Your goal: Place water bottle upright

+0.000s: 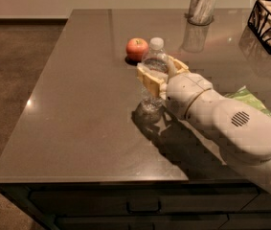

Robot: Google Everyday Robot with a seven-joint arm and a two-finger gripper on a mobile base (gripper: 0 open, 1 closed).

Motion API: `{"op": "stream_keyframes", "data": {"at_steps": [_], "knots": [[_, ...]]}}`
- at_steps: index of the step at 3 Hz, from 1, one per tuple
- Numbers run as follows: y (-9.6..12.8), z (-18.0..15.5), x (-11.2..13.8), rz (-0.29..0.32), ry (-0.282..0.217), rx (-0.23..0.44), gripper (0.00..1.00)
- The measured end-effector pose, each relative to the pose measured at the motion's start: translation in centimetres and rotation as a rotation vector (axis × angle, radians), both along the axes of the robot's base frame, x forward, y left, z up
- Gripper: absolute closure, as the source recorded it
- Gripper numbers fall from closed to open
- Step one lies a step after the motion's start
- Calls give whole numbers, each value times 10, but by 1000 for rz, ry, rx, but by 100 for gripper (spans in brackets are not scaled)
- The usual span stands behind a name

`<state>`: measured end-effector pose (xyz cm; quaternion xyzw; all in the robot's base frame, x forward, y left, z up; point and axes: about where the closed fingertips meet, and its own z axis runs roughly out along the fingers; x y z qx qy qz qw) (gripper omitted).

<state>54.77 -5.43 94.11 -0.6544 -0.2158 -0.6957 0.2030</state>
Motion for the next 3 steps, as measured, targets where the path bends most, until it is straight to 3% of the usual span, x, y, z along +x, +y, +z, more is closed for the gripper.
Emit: {"op": "stream_keyframes", "data": {"at_steps": [1, 2, 3], "knots": [[1, 0, 0, 3, 2, 7, 13], [2, 1, 0, 5, 5, 12, 0], [2, 1, 0, 5, 6, 12, 0]]}}
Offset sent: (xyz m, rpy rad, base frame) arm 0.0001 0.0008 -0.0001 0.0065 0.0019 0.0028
